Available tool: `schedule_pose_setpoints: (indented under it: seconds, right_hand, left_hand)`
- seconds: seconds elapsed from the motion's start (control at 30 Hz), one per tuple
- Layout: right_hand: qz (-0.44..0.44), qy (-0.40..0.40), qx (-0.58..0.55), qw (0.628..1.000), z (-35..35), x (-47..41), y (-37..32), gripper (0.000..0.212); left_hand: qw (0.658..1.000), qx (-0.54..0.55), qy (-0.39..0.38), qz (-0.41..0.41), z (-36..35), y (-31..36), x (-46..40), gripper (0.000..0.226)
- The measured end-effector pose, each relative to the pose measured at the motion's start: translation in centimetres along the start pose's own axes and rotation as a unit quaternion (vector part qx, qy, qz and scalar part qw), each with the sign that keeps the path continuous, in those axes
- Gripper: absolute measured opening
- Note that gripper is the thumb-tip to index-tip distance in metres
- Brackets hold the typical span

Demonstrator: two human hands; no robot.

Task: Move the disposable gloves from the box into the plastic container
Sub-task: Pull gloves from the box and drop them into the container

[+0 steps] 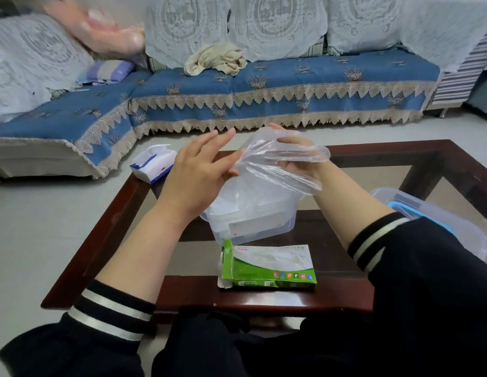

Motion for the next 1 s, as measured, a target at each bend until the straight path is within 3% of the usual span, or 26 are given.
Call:
schedule_pose_setpoints:
  seconds: [0.13,0.23,0.3,0.37,0.47,0.57,0.63,0.77,0.87,1.0]
  right_hand:
    - [-0.04,0.069,-0.063,0.995,1.8,-1.8,2.1,0.039]
    - [0.043,0.204,-0.089,0.974,6.5,-2.5,1.7,0.033]
    - [0.109,0.295,-0.034,0.949,9.4,-1.3,1.0,0.024]
    - [0.167,0.321,0.023,0.932,10.4,0.5,0.4,0.017]
    - [0.249,0.28,0.124,0.919,9.2,3.2,0.0,0.015]
    - [0.29,0.206,0.194,0.914,6.6,5.8,1.1,0.016]
    - [0.282,0.161,0.22,0.92,5.1,6.9,2.8,0.022]
    - [0.216,0.096,0.295,0.926,3.2,7.3,7.3,0.024]
    - [0.184,0.067,0.409,0.891,2.8,7.2,9.3,0.015]
    - [0.134,0.024,0.47,0.872,2.8,6.9,10.9,0.007]
  left_hand:
    - [0.985,-0.057,-0.158,0.036,-5.8,-0.3,1.1,0.046]
    - [0.962,-0.067,-0.258,0.065,-9.7,-0.5,1.8,0.048]
    - [0.947,-0.071,-0.305,0.073,-11.4,-0.6,1.6,0.048]
    - [0.931,-0.064,-0.348,0.091,-12.6,-0.8,1.0,0.042]
    - [0.891,-0.037,-0.423,0.161,-13.7,-0.9,0.9,0.035]
    - [0.849,-0.029,-0.497,0.179,-14.9,-0.8,1.7,0.032]
    - [0.831,-0.012,-0.513,0.215,-15.5,-1.3,2.4,0.028]
    - [0.785,0.037,-0.528,0.322,-15.6,-1.7,4.0,0.041]
    - [0.789,0.052,-0.523,0.317,-15.4,-1.6,4.0,0.038]
    - [0.83,-0.004,-0.502,0.241,-14.2,-1.9,1.6,0.025]
Point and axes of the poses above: each hand's wrist, its own x-axis away from the middle knuckle, its own z-axis out of the back of the hand, y = z × x, the point moved 8 cm from there along -x, towards the middle knuckle, and after that the axes turned 4 degrees about x, right-handed, at the moved point
